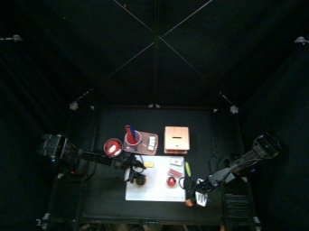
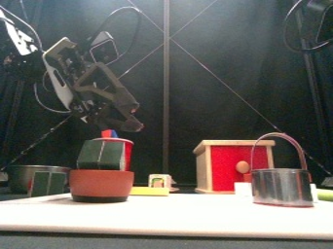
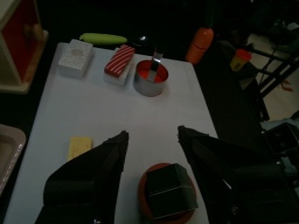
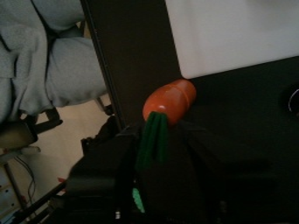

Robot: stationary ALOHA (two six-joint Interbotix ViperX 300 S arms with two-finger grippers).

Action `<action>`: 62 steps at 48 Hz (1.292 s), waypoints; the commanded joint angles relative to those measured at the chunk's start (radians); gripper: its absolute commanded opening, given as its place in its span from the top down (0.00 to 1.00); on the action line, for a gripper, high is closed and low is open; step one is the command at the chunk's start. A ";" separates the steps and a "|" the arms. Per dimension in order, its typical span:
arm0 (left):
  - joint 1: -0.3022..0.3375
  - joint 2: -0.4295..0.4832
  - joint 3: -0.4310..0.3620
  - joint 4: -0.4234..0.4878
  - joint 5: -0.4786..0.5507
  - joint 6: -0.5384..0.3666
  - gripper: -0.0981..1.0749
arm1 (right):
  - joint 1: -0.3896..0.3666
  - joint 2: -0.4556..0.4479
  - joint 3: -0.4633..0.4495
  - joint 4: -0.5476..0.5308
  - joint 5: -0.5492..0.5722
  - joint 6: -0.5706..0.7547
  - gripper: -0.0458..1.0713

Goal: Pull apart the carrot

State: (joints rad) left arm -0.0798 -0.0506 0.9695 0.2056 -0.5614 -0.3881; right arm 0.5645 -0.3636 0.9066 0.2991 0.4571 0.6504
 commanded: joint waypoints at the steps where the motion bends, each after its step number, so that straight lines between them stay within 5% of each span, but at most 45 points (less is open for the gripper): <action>1: -0.002 -0.005 -0.020 -0.003 -0.009 0.002 0.18 | -0.002 -0.009 -0.055 -0.005 -0.003 -0.005 0.39; 15: -0.002 -0.003 -0.021 -0.038 -0.011 0.000 0.18 | -0.051 -0.038 -0.057 -0.092 -0.003 -0.005 0.66; 39: -0.005 -0.003 -0.060 -0.026 -0.009 0.005 0.17 | -0.256 -0.155 -0.054 -0.334 -0.184 -0.005 0.66; 62: -0.031 0.083 -0.173 0.008 -0.009 0.005 0.10 | -0.359 -0.161 -0.061 -0.439 -0.344 -0.005 0.66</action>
State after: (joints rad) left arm -0.1089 0.0261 0.8314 0.2102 -0.5614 -0.3850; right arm 0.2224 -0.5123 0.9066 -0.1319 0.1381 0.6473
